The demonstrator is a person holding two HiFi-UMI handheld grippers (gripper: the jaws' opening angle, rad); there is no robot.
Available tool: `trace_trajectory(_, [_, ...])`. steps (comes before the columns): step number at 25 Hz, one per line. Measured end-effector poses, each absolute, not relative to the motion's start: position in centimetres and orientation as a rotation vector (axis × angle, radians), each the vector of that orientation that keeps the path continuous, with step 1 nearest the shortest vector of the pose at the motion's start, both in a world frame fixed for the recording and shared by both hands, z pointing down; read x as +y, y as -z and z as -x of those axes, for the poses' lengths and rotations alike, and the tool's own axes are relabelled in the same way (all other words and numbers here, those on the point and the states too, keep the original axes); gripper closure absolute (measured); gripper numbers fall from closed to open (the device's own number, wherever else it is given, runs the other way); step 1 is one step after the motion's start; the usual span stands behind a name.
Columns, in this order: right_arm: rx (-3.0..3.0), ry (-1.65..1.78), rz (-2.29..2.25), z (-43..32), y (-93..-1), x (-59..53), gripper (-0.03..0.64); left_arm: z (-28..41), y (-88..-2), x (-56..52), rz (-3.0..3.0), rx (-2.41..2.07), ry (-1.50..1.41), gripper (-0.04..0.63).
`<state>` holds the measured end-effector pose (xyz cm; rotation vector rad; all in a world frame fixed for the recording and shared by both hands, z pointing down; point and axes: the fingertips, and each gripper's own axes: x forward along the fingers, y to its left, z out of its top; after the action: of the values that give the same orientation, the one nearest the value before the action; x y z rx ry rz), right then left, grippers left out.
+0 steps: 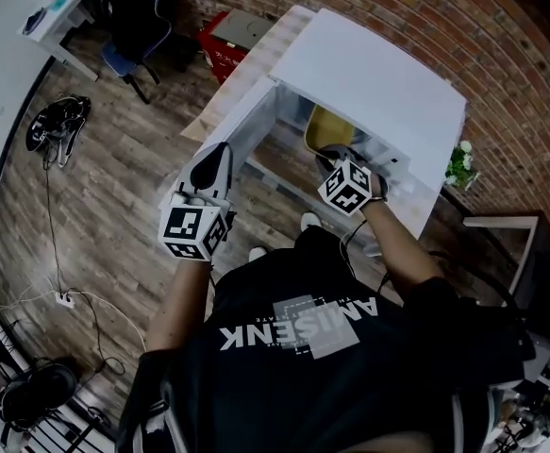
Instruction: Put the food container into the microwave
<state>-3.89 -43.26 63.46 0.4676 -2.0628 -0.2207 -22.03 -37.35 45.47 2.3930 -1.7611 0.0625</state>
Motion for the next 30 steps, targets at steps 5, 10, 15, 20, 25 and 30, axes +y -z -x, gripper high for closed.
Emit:
trace_trajectory(5, [-2.034,0.212,-0.514,3.7,-64.0,-45.4,0.565,22.5,-45.6,-37.6,-2.360,-1.788,-0.063,0.583])
trace_trajectory(10, [-2.016,0.219,-0.524,3.7,-64.7,-47.0,0.565,22.6,-45.8,-38.2,-2.341,-1.808,-0.070,0.583])
trace_trajectory(15, [-1.998,0.187,-0.538,3.3,-65.8,-48.1,0.565,22.4,-45.9,-38.8,-2.327,-1.820,-0.060,0.583])
trace_trajectory(20, [-1.982,0.183,-0.576,2.8,-66.5,-49.9,0.565,22.1,-45.7,-39.6,-2.313,-1.832,-0.045,0.583])
trace_trajectory(25, [-1.964,0.206,-0.609,3.0,-67.1,-51.3,0.565,22.5,-45.9,-39.7,-2.291,-1.850,-0.042,0.583])
trace_trajectory(30, [-1.946,0.196,-0.624,3.0,-67.7,-52.1,0.565,22.7,-46.0,-39.8,-2.279,-1.848,-0.038,0.583])
